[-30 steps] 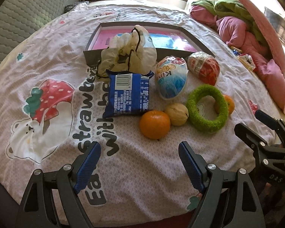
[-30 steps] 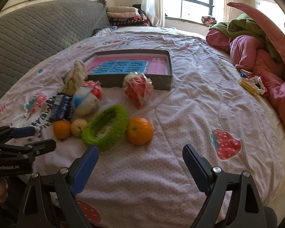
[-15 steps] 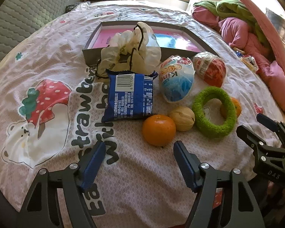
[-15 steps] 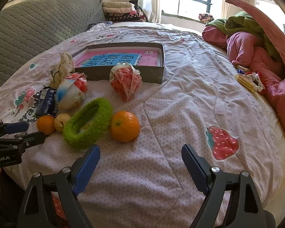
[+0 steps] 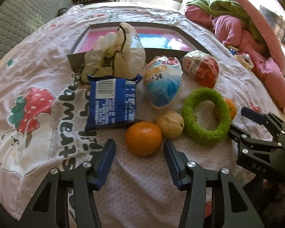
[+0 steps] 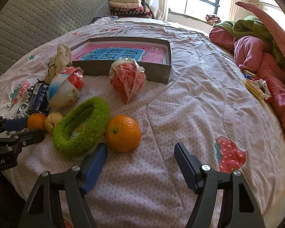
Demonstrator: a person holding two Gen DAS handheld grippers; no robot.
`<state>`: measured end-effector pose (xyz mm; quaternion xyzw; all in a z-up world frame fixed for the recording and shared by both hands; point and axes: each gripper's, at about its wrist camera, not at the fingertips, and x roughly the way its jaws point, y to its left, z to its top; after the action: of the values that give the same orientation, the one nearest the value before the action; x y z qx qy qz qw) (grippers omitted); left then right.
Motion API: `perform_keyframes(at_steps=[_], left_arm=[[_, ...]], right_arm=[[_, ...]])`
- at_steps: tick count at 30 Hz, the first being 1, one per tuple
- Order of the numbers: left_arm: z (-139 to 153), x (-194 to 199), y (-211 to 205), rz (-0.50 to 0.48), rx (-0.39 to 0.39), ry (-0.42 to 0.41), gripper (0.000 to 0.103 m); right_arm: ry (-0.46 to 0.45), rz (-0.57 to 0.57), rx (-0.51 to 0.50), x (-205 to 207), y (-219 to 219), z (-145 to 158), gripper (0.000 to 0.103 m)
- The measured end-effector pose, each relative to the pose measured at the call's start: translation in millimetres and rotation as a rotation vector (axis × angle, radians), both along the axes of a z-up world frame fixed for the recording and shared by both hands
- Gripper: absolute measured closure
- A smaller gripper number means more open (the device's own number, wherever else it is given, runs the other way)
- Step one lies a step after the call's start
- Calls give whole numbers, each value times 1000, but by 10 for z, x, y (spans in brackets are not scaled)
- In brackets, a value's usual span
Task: Organize objects
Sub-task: 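Move both tools toward the two mandarin oranges in front of the tray, then close the left tool on one mandarin while the right tool grasps the other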
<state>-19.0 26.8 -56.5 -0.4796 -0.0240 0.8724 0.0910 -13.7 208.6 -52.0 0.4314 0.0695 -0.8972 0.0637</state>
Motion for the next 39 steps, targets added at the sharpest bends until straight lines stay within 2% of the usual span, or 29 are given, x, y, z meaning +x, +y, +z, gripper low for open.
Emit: perform_keyframes(at_steps=[4, 8, 13, 17, 24, 29, 39], left_arm=[[-14, -32, 23, -7, 13, 4, 54], [-54, -73, 3, 1, 21, 0, 57], [-63, -105, 11, 7, 28, 6, 60], [-69, -122, 49, -1, 19, 19, 63], [-61, -93, 63, -19, 7, 42, 65], [-16, -25, 22, -38, 35, 55, 65], [210, 136, 10, -48, 29, 144, 65]], right_arm=[[7, 18, 5, -48, -38, -4, 31], [4, 43, -8, -107, -82, -7, 44], [6, 70, -2, -111, -142, -40, 53], [9, 78, -43, -120, -109, -34, 59], [21, 86, -67, -87, -86, -37, 63], [41, 81, -76, -27, -55, -9, 63], [107, 62, -109, 74, 0, 164, 63]])
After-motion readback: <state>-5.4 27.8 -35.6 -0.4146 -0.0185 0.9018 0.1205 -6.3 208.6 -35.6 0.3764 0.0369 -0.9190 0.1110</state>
